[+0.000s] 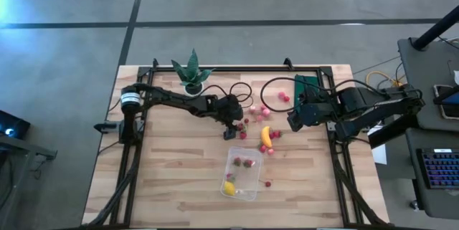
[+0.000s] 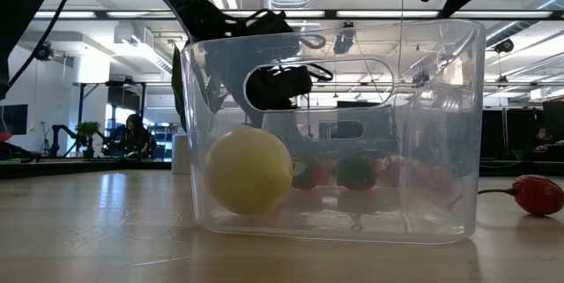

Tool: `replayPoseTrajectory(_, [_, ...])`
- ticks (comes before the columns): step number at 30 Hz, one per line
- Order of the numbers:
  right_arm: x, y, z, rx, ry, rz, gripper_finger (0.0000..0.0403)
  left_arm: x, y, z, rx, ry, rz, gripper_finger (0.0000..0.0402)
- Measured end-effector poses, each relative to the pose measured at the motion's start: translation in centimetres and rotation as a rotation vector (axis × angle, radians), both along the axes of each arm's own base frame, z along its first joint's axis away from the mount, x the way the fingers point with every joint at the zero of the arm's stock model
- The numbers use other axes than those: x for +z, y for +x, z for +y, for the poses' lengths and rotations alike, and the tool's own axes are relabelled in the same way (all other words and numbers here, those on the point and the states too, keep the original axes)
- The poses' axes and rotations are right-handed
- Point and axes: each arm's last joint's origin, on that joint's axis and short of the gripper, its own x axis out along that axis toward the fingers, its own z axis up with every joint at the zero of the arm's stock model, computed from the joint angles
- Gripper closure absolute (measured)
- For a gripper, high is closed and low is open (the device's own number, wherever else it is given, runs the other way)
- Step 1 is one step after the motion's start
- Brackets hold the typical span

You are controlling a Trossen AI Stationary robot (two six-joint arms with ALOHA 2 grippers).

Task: Pick and placing Produce into tupperware
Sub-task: Put the strawberry into the transparent bin

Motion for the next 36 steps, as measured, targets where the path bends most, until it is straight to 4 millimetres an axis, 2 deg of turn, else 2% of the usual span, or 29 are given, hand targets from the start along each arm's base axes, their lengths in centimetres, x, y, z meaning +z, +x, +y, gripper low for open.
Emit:
replayPoseTrajectory(7, [0.0,0.0,0.0,-0.001,0.001,0.0,0.0131,-1.2,0.6,0.1,0.006,-0.009,0.033,0.0188])
replayPoseTrajectory(16, [0.0,0.0,0.0,-0.001,0.001,0.0,0.0131,-1.2,0.8,0.2,0.007,-0.009,0.029,0.0191])
replayPoseTrajectory(27, [0.0,0.0,0.0,-0.002,0.001,0.0,0.0131,-1.1,0.8,0.2,0.008,-0.01,0.029,0.0266])
replayPoseTrajectory(31, [0.0,0.0,0.0,-0.002,0.001,0.0,0.0131,0.4,0.6,0.1,0.011,0.0,-0.004,0.0275])
replayPoseTrajectory(36, [0.0,0.0,0.0,-0.002,0.001,0.0,0.0131,4.5,-0.2,-0.3,0.008,0.017,-0.105,0.0264])
